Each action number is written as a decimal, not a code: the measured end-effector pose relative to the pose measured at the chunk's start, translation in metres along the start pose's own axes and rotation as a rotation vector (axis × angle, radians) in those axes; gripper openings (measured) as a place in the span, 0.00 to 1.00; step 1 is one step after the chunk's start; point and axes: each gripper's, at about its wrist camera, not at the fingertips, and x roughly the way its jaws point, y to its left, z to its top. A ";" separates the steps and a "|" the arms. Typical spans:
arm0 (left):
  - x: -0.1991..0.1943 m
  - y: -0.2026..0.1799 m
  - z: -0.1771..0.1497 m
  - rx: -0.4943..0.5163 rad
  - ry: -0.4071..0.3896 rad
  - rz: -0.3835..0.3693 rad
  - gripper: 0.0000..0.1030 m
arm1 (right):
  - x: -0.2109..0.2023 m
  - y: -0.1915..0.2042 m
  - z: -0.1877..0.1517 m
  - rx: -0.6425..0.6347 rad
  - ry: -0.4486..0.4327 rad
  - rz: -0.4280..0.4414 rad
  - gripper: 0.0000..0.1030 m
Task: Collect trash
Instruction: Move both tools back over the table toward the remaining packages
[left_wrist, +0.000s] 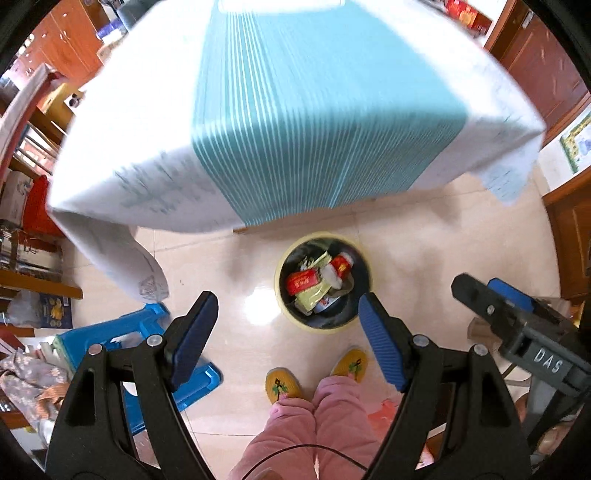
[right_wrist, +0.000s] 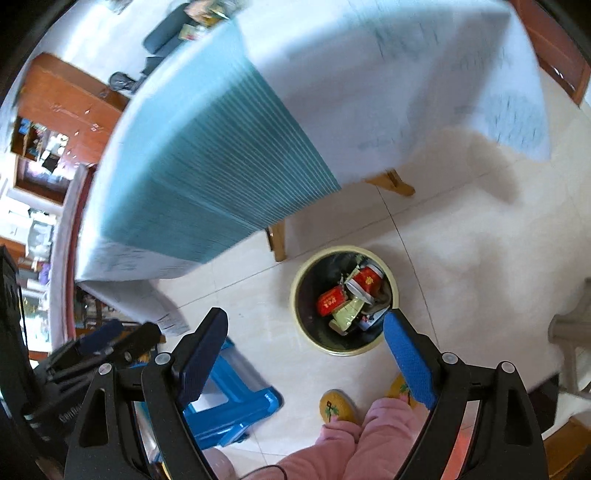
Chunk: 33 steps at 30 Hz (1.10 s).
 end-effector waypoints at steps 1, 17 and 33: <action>-0.014 0.000 0.004 -0.003 -0.011 -0.005 0.74 | -0.018 0.006 0.003 -0.019 -0.010 0.009 0.85; -0.195 0.003 0.077 -0.065 -0.307 0.039 0.74 | -0.180 0.077 0.061 -0.273 -0.168 0.079 0.85; -0.209 0.037 0.220 -0.049 -0.325 0.005 0.74 | -0.179 0.132 0.199 -0.363 -0.266 0.028 0.85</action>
